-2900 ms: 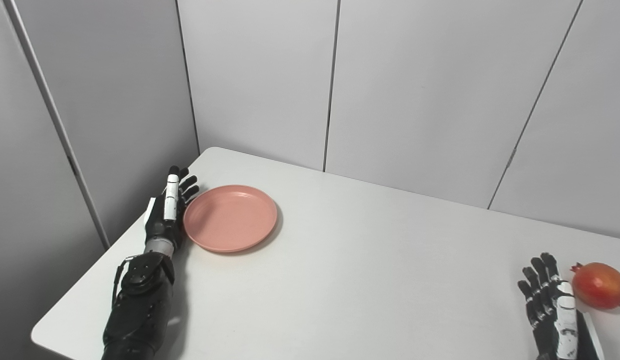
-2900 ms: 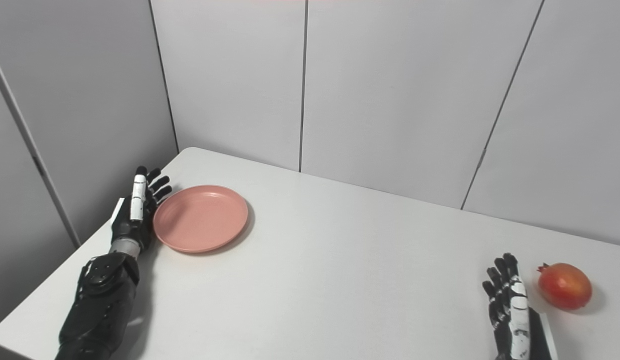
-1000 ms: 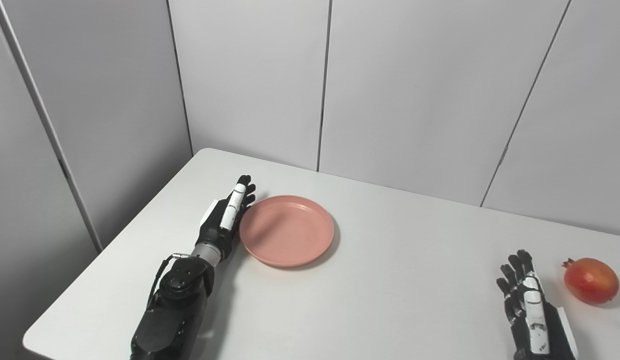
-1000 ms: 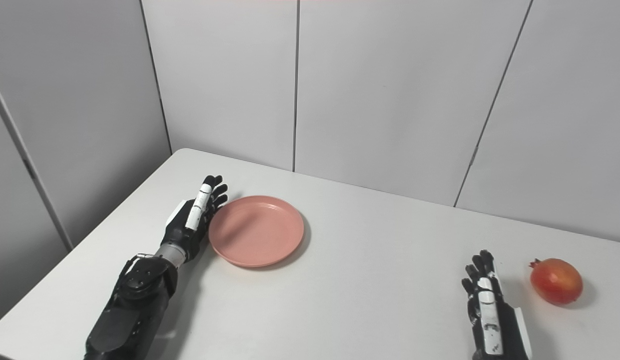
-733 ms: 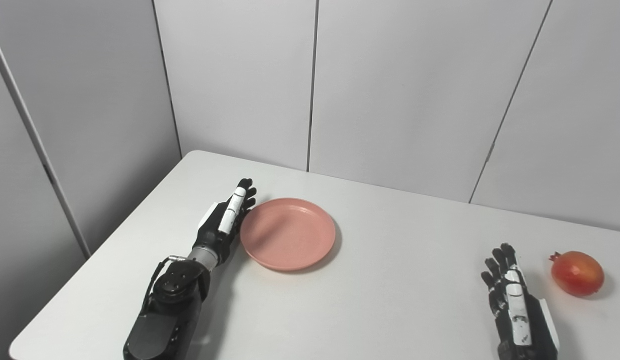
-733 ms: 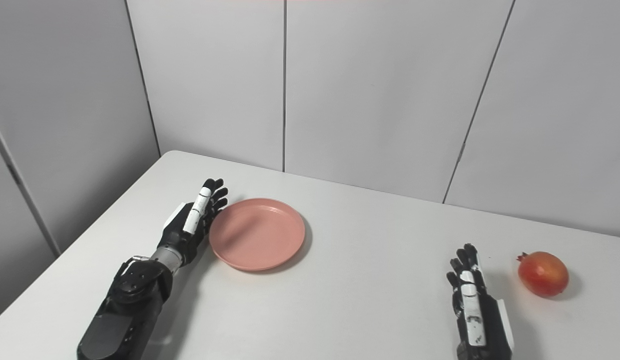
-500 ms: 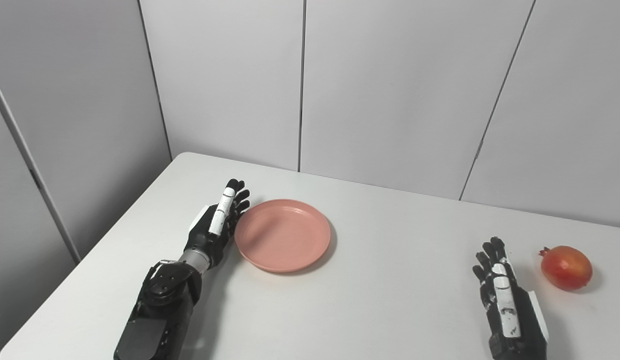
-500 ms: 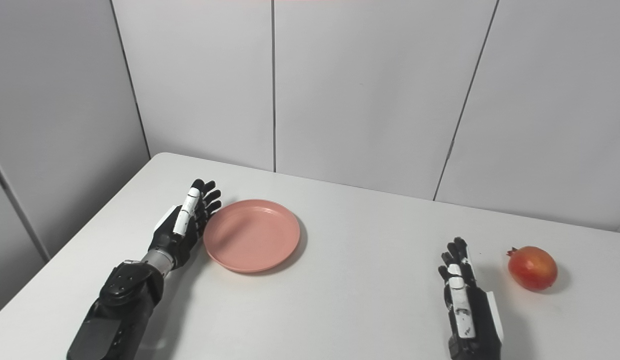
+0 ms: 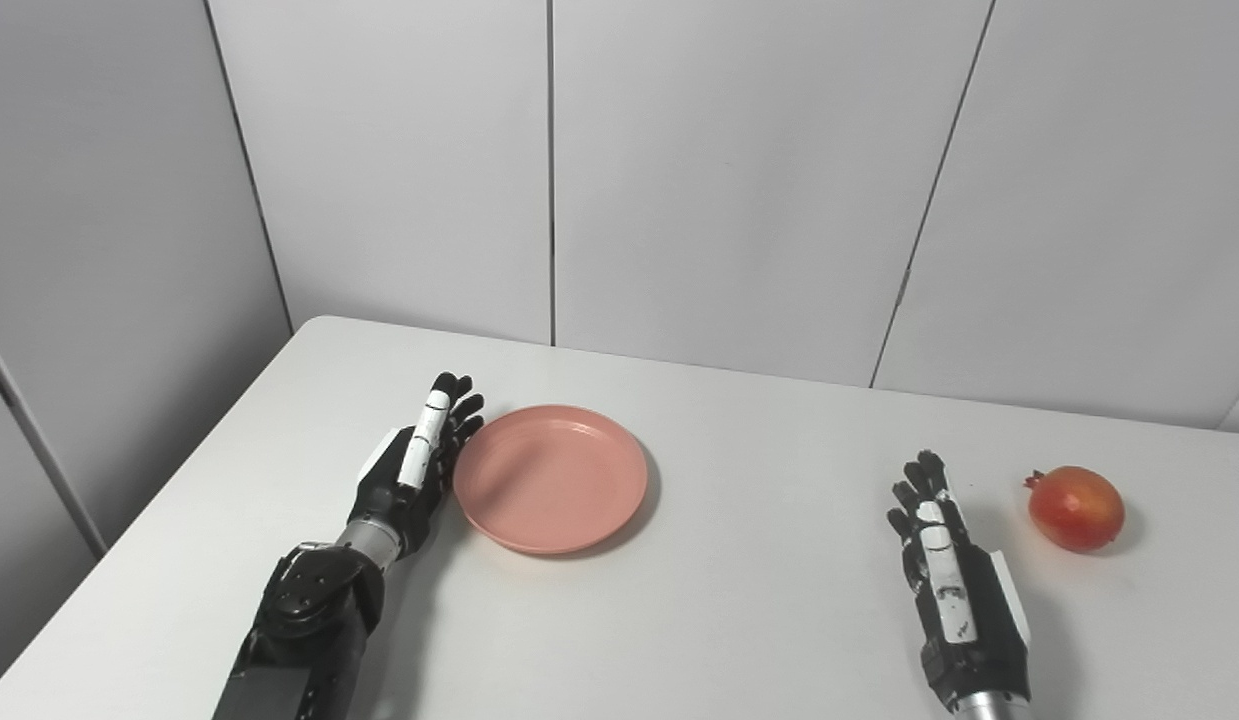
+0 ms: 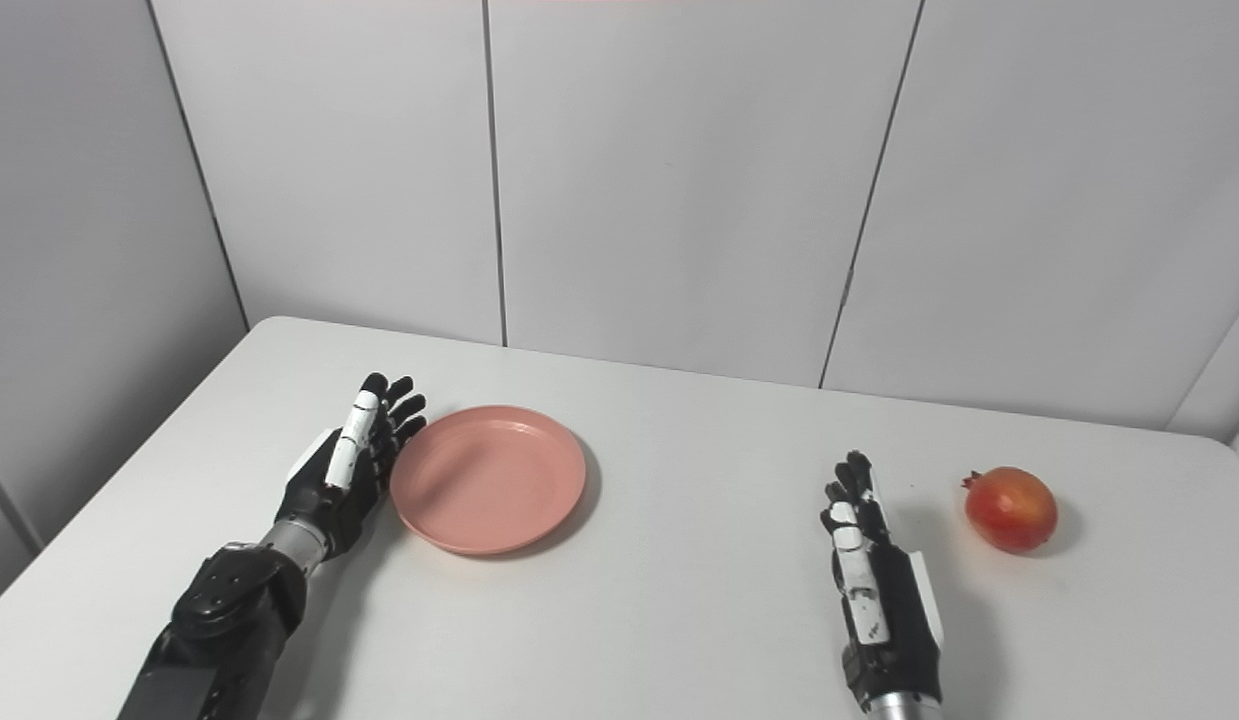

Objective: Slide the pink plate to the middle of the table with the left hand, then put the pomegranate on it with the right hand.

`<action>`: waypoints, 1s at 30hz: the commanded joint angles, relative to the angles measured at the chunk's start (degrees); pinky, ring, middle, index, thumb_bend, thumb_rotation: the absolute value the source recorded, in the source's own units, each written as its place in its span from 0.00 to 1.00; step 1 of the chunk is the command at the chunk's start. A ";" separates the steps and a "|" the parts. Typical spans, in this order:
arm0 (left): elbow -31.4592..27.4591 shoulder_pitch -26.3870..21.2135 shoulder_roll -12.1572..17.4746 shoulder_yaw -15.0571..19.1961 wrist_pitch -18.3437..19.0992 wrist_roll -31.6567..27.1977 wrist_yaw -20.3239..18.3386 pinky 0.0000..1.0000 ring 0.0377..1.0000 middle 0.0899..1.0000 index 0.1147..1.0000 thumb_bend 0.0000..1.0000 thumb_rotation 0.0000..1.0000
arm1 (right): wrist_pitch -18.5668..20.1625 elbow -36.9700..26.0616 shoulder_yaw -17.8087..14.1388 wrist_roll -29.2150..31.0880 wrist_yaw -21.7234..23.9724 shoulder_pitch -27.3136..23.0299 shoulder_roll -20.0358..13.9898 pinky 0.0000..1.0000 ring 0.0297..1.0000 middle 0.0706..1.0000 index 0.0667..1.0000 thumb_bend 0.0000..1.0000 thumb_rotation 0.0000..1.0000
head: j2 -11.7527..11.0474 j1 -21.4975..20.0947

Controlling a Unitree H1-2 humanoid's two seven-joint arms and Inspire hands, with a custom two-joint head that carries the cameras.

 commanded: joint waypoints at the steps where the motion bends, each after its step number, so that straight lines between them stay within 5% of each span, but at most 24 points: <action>1: -2.11 -1.46 -0.29 -0.52 -1.21 0.58 -0.50 0.99 0.98 0.97 0.97 0.70 1.00 | -0.47 -1.00 0.00 -0.25 -0.49 -2.59 0.40 1.00 1.00 1.00 1.00 0.65 0.87 | 0.05 -0.23; 30: -6.92 1.84 -9.06 -5.06 -1.20 4.43 0.74 1.00 1.00 1.00 1.00 0.69 1.00 | -0.42 0.23 0.19 -0.61 -0.37 -3.09 0.37 1.00 1.00 1.00 1.00 0.68 0.85 | 0.41 -2.01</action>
